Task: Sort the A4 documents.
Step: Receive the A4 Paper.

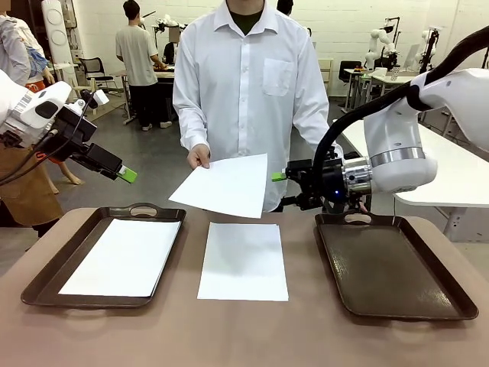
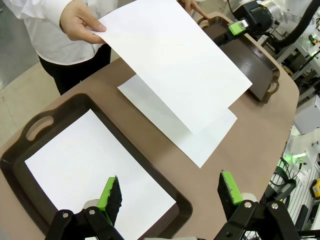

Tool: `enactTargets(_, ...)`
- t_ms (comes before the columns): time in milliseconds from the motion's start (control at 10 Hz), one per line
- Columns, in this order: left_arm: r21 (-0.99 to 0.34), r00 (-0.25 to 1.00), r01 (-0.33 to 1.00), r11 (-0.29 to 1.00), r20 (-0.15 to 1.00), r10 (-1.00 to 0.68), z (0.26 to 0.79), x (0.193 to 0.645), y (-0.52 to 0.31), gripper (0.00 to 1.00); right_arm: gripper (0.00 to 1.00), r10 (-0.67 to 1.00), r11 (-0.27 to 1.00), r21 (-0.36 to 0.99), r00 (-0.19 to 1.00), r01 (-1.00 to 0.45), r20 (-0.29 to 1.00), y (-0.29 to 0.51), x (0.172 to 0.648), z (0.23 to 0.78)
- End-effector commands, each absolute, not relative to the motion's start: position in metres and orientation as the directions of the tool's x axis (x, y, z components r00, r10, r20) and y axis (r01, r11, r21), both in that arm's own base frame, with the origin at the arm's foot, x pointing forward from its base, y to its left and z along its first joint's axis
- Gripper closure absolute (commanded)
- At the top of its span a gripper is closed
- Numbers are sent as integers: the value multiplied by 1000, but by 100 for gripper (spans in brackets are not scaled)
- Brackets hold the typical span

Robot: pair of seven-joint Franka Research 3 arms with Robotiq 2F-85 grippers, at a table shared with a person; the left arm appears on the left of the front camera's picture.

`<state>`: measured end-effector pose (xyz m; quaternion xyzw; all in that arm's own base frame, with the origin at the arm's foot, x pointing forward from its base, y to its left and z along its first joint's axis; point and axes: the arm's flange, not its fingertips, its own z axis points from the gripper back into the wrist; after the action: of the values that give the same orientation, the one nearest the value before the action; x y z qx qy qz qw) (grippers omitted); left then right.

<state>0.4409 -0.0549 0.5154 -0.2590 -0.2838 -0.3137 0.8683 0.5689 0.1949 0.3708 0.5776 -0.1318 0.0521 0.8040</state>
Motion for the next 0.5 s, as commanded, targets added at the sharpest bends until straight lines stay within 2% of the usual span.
enactTargets(0, -272, 641, 692, 669, 657, -397, 515, 441, -55, 0, 0, -95, 247, 950, 971, -191, 220, 205, 583, 365)
enactTargets(400, -272, 641, 692, 669, 657, -397, 515, 441, -55, 0, 0, -108, 189, 970, 978, -156, 179, 221, 595, 357)
